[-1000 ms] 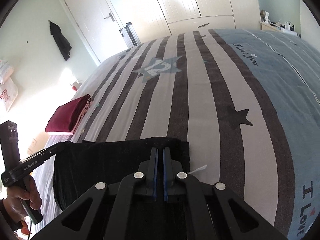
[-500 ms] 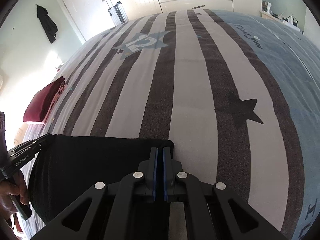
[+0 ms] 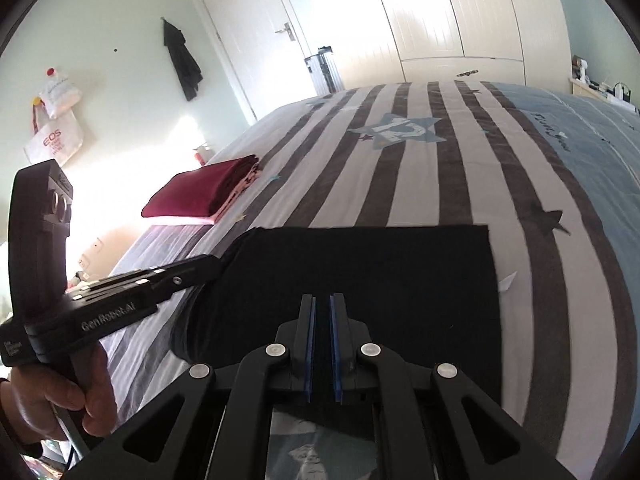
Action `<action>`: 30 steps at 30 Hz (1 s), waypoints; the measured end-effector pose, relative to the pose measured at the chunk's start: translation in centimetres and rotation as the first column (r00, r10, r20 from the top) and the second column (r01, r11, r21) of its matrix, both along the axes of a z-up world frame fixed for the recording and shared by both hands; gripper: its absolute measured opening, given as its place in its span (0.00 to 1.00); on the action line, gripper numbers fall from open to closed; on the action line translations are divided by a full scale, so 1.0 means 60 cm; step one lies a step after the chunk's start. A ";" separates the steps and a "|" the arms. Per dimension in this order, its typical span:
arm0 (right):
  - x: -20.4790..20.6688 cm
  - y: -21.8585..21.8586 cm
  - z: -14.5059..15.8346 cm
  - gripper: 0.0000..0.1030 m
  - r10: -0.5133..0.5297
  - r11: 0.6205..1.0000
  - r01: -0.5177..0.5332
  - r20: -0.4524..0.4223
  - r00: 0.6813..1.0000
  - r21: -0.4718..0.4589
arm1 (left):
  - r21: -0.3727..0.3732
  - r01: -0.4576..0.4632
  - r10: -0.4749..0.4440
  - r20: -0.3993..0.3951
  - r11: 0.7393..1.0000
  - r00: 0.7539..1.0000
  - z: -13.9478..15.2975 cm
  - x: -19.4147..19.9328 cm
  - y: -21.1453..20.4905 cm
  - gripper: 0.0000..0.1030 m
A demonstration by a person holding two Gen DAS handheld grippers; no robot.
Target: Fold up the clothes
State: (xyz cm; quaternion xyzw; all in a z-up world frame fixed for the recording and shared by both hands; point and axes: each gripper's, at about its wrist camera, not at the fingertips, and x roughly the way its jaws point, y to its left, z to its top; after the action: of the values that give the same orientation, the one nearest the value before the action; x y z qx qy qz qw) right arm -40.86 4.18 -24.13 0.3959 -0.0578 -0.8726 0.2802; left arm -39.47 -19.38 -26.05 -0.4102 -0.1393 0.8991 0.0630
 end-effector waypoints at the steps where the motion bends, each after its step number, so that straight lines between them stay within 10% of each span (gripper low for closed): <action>1: 0.007 -0.004 -0.013 0.08 -0.005 1.000 0.005 0.013 1.000 0.001 | 0.005 -0.003 0.003 0.014 1.000 1.000 -0.013 0.006 0.007 0.06; 8: 0.009 -0.015 -0.098 0.07 -0.007 0.998 0.003 0.049 0.999 0.068 | -0.081 -0.024 0.027 0.040 0.996 0.999 -0.074 0.019 0.031 0.06; 30: 0.005 0.101 -0.095 0.00 -0.148 0.982 0.143 0.031 0.988 0.122 | -0.130 -0.041 0.045 0.024 0.991 0.999 -0.061 0.042 -0.039 0.02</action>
State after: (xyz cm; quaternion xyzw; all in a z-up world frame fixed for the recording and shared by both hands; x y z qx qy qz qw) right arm -40.59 10.25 -29.84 0.4241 -0.0398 -0.8846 0.1900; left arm -36.94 -21.74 -29.72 -0.4224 -0.0905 0.9017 0.0150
